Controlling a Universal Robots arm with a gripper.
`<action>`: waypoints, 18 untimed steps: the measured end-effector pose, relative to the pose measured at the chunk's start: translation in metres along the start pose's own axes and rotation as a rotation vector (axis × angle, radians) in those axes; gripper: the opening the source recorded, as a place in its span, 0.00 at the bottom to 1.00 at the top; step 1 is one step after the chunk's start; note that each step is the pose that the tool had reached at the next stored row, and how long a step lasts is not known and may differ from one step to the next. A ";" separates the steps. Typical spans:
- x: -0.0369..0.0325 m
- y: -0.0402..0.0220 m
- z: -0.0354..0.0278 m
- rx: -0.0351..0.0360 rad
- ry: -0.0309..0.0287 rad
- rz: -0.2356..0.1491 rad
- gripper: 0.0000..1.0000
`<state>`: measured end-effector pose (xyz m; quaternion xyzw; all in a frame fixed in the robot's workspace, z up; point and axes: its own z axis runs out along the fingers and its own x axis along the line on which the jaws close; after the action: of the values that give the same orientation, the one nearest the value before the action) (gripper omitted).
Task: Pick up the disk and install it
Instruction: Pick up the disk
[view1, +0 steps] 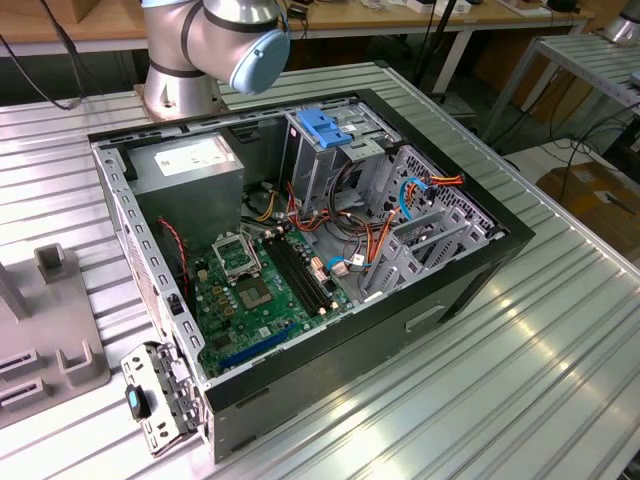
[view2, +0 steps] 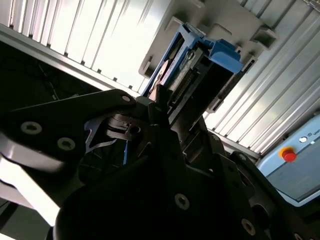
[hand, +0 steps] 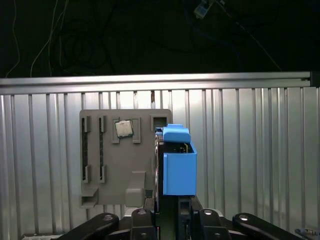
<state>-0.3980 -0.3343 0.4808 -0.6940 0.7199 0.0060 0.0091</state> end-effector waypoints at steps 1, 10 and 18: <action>-0.0001 -0.0020 0.0000 -0.0001 -0.0006 0.000 0.35; -0.0010 -0.0271 0.0001 -0.0005 -0.0140 0.000 0.35; -0.0019 -0.0508 0.0002 -0.0016 -0.0403 -0.001 0.35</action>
<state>-0.3472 -0.3343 0.4808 -0.6940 0.7193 0.0206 0.0230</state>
